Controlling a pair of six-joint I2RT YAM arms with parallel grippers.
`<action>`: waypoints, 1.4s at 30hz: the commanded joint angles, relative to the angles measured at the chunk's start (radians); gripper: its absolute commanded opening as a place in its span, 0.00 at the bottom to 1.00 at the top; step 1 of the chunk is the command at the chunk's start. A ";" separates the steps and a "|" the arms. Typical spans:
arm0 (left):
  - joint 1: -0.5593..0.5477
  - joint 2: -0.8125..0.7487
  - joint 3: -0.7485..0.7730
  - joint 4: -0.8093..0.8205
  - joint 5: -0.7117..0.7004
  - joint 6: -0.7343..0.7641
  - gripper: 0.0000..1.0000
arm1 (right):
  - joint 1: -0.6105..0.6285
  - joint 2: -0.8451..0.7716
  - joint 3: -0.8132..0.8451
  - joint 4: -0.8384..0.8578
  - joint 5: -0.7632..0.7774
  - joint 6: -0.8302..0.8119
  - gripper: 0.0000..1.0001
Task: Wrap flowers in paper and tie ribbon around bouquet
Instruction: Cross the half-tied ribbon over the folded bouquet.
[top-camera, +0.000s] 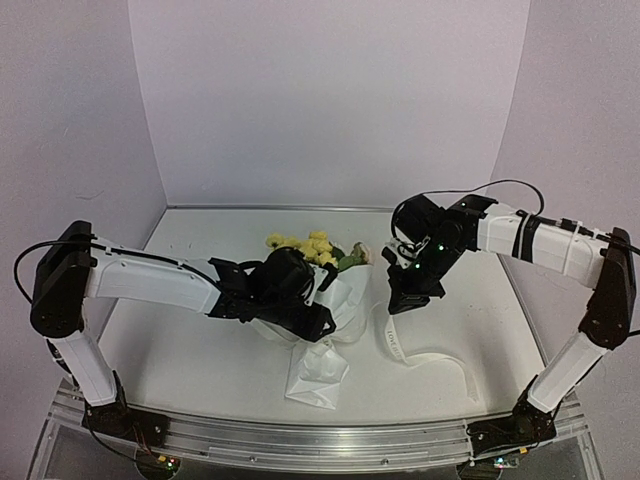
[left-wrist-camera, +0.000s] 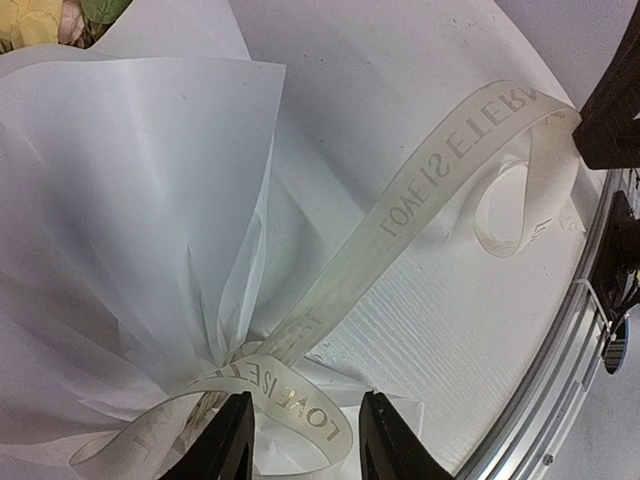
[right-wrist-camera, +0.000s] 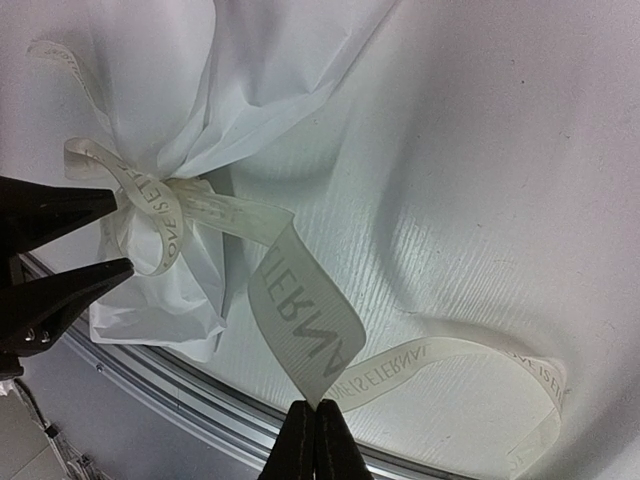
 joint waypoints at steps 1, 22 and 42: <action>-0.001 -0.043 0.018 -0.045 -0.022 -0.045 0.37 | -0.002 -0.022 0.001 -0.012 0.019 -0.012 0.00; -0.001 0.133 0.138 -0.031 -0.015 -0.014 0.21 | -0.002 -0.033 -0.003 -0.012 0.020 -0.017 0.00; -0.032 0.142 0.164 -0.003 0.522 0.305 0.00 | -0.006 -0.018 0.010 -0.024 0.066 -0.040 0.00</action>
